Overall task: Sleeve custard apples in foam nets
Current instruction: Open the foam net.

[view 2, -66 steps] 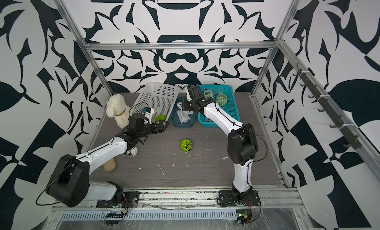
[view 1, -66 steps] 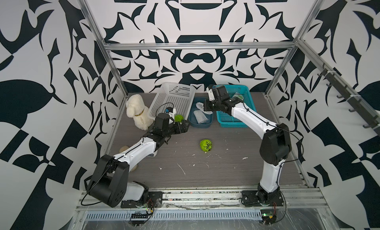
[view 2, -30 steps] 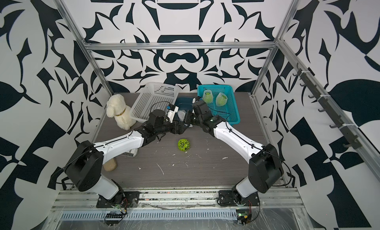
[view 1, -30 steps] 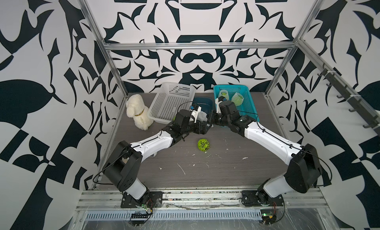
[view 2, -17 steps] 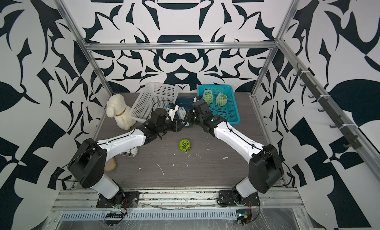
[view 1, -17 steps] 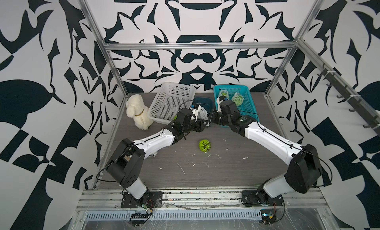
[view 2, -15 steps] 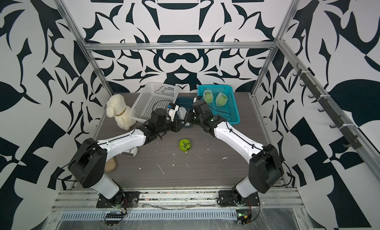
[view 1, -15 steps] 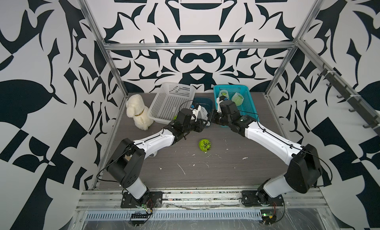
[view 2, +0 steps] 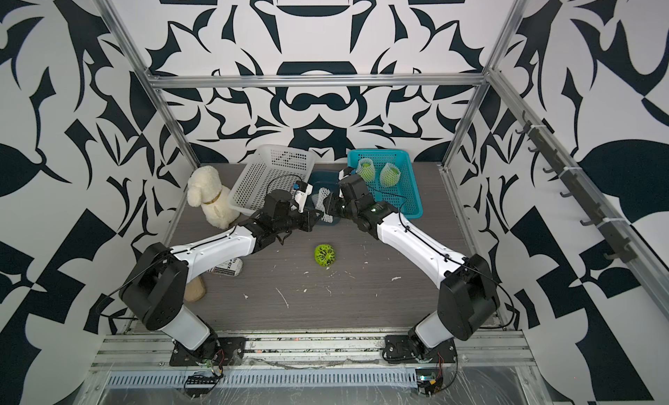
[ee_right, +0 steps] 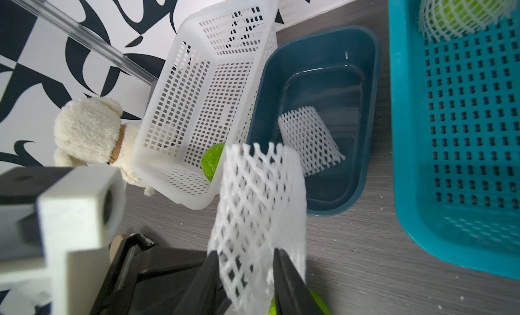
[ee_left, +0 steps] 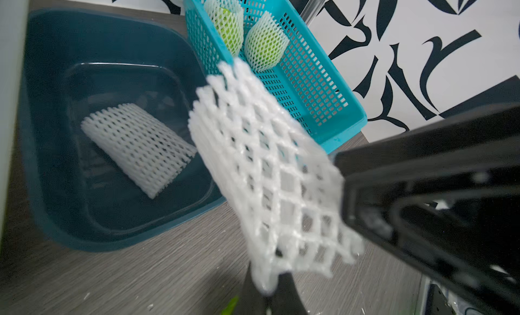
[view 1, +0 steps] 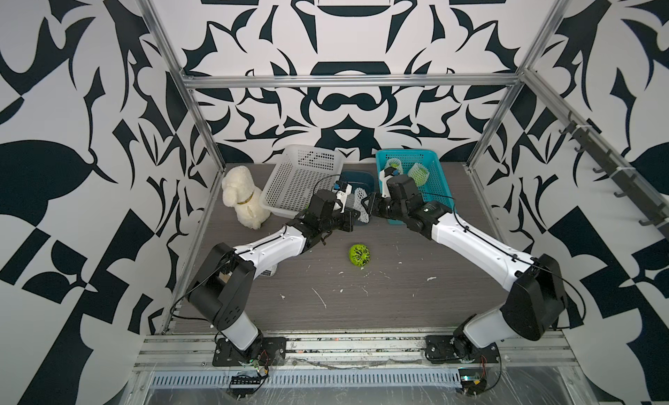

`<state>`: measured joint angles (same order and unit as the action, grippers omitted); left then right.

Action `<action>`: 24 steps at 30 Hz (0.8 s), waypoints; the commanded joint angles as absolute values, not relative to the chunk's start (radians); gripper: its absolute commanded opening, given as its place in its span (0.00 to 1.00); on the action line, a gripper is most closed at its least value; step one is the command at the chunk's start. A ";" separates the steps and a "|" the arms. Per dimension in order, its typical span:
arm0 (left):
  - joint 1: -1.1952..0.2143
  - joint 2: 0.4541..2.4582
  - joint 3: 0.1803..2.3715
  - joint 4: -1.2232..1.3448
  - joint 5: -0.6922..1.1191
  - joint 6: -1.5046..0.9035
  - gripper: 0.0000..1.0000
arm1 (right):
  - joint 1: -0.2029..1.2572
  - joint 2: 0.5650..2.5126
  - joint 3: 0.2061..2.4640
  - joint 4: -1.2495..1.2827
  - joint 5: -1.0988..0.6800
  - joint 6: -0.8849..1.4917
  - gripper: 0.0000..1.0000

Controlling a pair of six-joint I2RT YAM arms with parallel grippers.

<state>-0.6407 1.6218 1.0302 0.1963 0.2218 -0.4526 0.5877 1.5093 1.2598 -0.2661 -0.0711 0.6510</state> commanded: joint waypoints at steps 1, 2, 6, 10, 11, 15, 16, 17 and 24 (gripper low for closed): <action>-0.598 1.623 1.054 0.155 0.287 -0.517 0.01 | 0.577 1.453 1.322 -0.334 -0.041 0.518 0.56; -0.587 1.622 1.051 0.150 0.301 -0.533 0.01 | 0.574 1.448 1.325 -0.353 -0.042 0.488 0.61; -0.572 1.618 1.051 0.124 0.333 -0.562 0.02 | 0.572 1.433 1.319 -0.419 -0.096 0.379 0.57; -0.569 1.613 1.053 0.120 0.373 -0.575 0.03 | 0.571 1.441 1.287 -0.433 -0.162 0.323 0.51; -0.568 1.612 1.055 0.118 0.390 -0.575 0.04 | 0.571 1.444 1.276 -0.420 -0.184 0.313 0.49; -0.565 1.600 1.061 0.096 0.448 -0.562 0.05 | 0.572 1.478 1.252 -0.378 -0.238 0.271 0.48; -0.563 1.596 1.062 0.087 0.455 -0.558 0.05 | 0.571 1.486 1.252 -0.375 -0.242 0.263 0.48; -0.563 1.591 1.062 0.076 0.458 -0.552 0.05 | 0.572 1.495 1.252 -0.372 -0.246 0.253 0.48; -0.557 1.573 1.055 0.048 0.456 -0.549 0.06 | 0.572 1.530 1.228 -0.348 -0.287 0.236 0.48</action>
